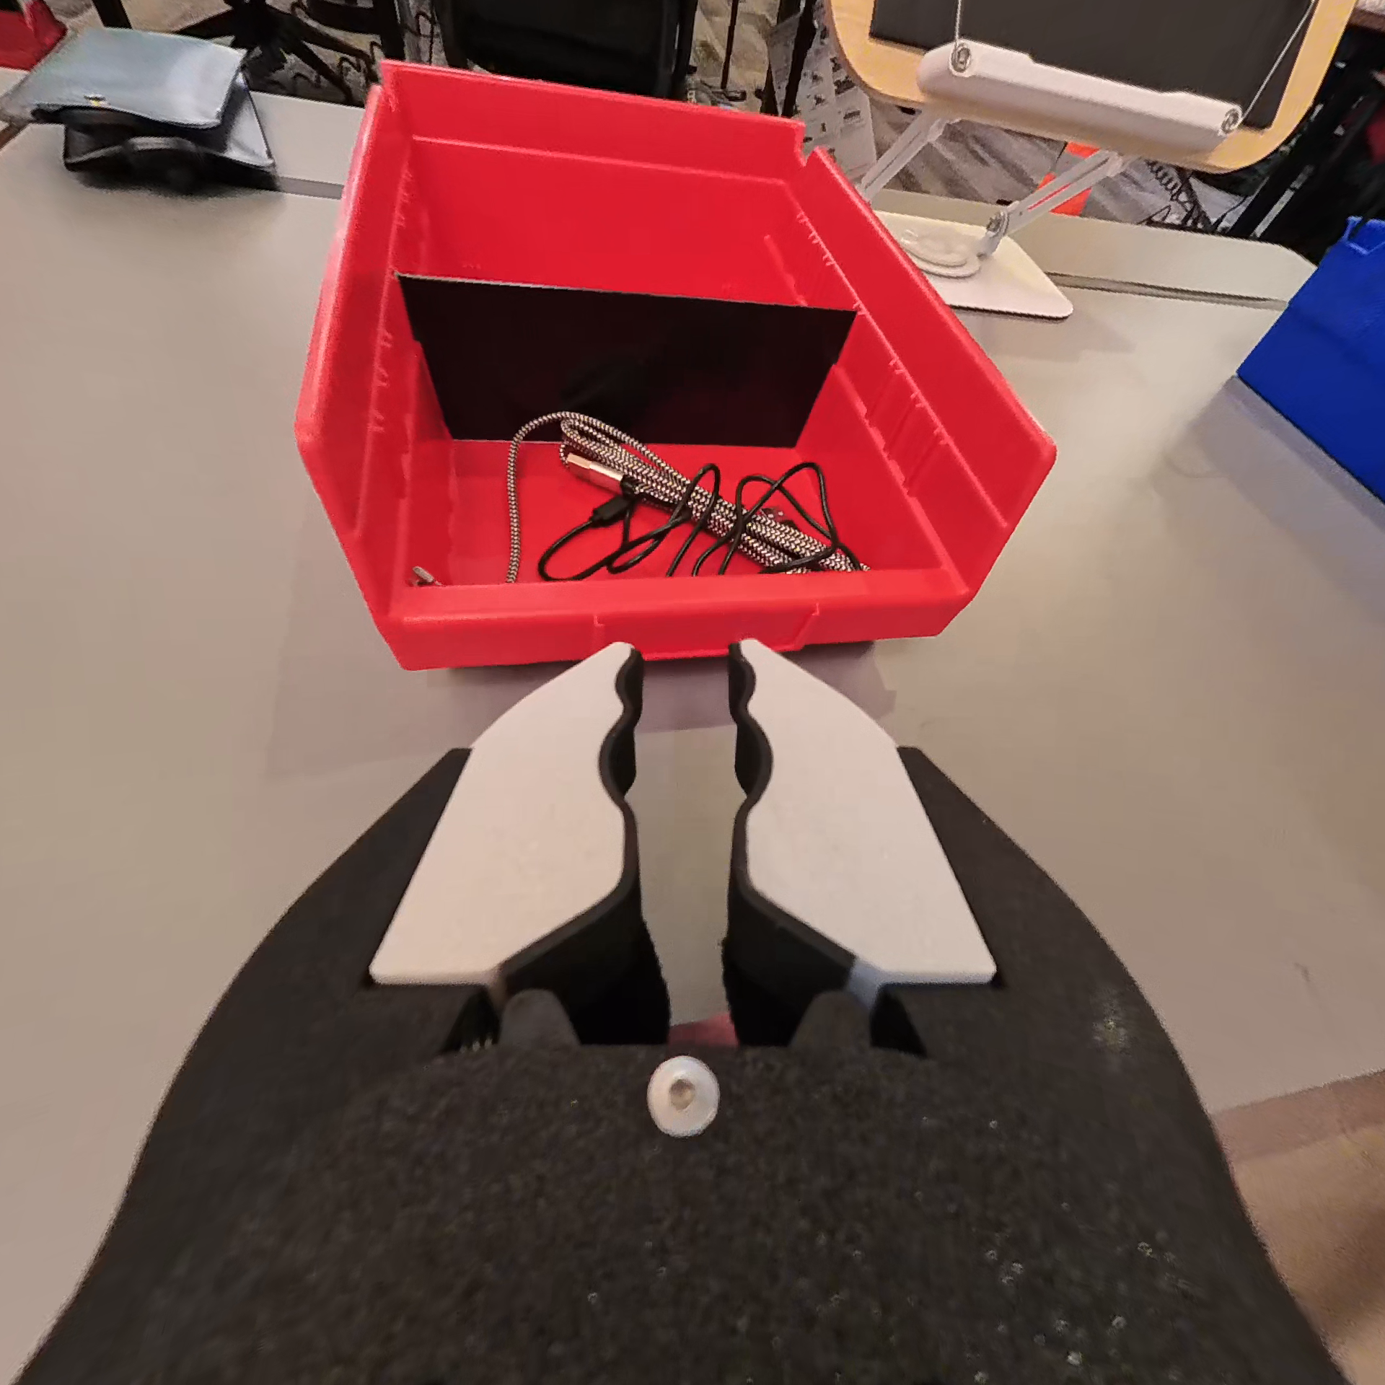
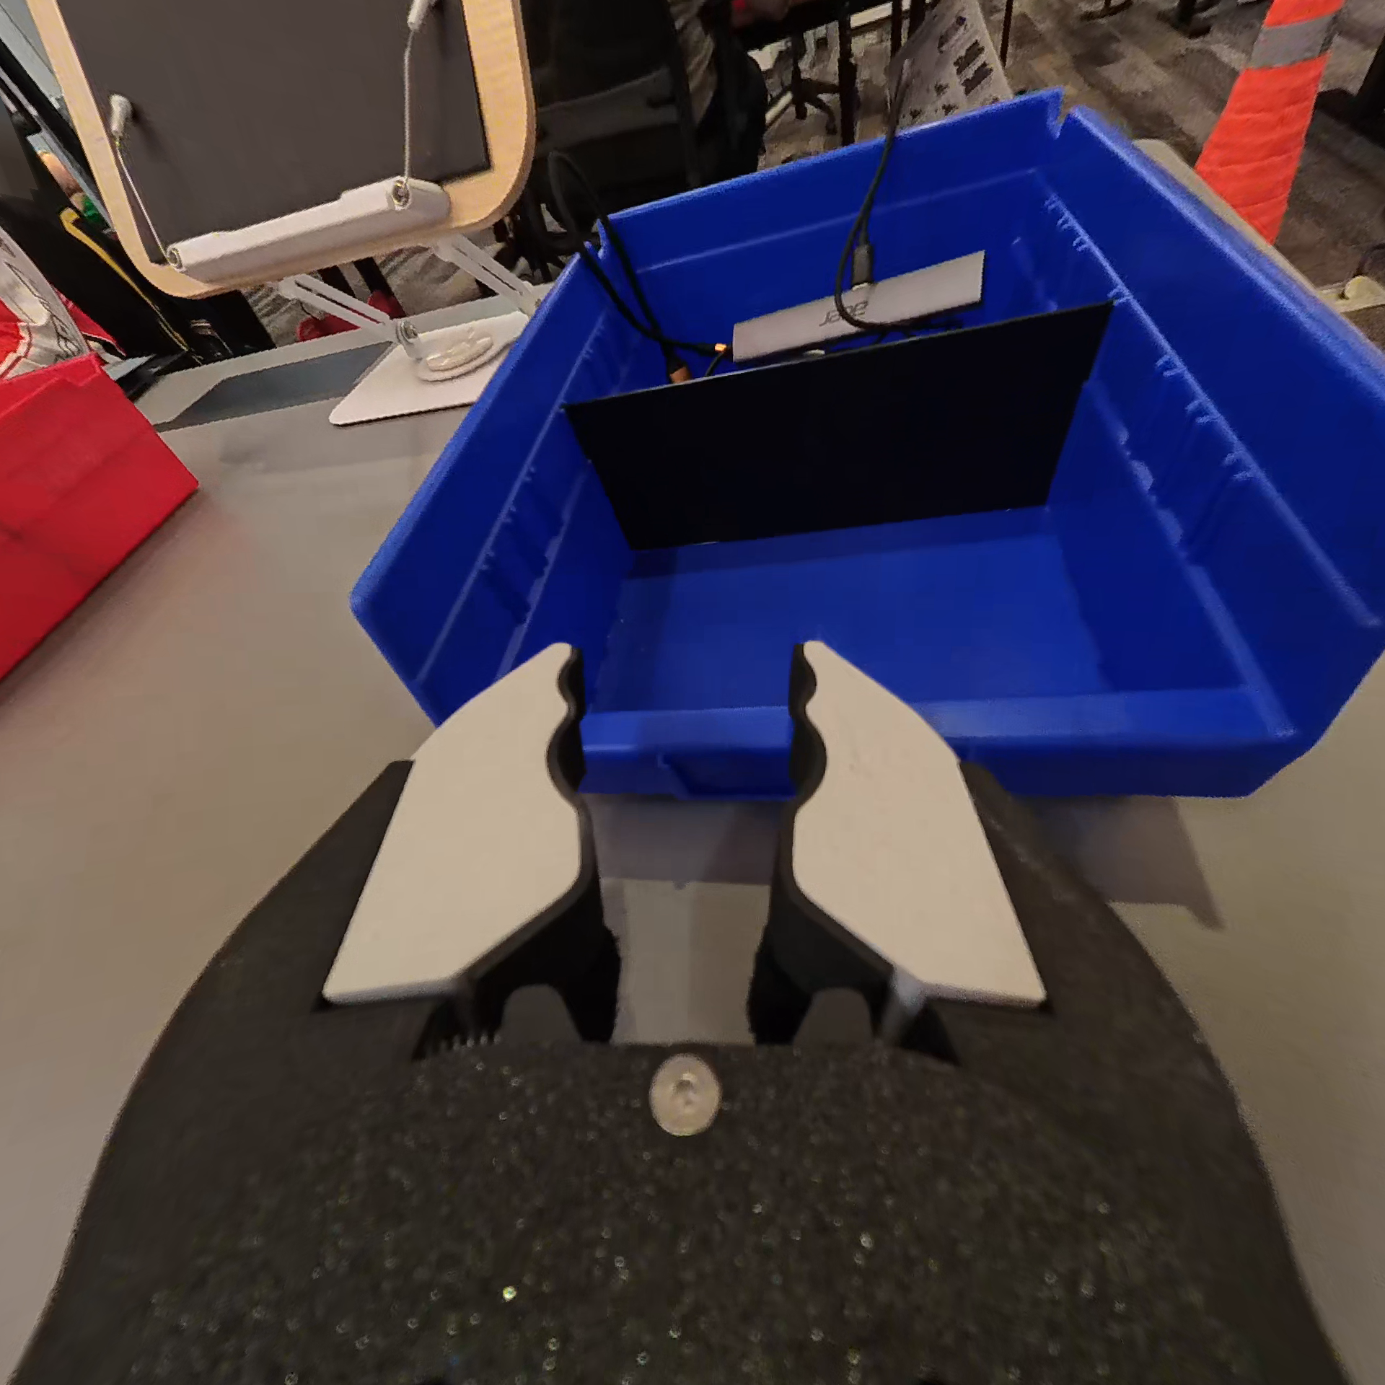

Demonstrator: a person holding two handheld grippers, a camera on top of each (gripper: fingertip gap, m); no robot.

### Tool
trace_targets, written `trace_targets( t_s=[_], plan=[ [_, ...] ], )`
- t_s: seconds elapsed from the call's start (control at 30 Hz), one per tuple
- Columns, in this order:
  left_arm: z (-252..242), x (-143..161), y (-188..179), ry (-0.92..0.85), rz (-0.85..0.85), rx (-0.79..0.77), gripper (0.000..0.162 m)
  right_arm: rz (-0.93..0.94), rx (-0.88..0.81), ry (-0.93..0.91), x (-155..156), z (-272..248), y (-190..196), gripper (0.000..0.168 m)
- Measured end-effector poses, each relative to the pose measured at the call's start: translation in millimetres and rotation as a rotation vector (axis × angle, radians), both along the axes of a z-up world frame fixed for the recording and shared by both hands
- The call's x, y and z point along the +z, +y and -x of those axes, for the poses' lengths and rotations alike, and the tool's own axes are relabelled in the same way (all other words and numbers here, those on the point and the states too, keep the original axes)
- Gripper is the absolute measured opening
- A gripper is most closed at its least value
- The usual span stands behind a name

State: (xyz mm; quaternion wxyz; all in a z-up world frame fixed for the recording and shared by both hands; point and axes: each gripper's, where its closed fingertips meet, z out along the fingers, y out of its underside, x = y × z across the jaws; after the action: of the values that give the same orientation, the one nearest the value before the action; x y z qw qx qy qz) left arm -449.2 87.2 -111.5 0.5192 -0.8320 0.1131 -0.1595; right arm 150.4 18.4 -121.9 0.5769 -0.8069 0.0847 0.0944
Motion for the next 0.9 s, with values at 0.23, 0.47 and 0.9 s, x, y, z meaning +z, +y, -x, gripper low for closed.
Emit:
trace_targets(
  t_s=[0.23,0.47,0.9],
  plan=[
    [-0.9,2.5,-0.7,-0.016,-0.009,-0.007,0.021,0.009,-0.008,-0.006,-2.7,-1.3,1.4,0.051],
    [-4.4,3.0,-0.9,-0.027,-0.012,-0.025,0.021,-0.046,0.351,0.099,12.8,79.6,2.2,0.048],
    [-136.2,23.6,-7.8,0.005,-0.110,-0.323,0.022,0.075,0.281,-0.056,7.3,140.5,62.5,0.086]
  ],
)
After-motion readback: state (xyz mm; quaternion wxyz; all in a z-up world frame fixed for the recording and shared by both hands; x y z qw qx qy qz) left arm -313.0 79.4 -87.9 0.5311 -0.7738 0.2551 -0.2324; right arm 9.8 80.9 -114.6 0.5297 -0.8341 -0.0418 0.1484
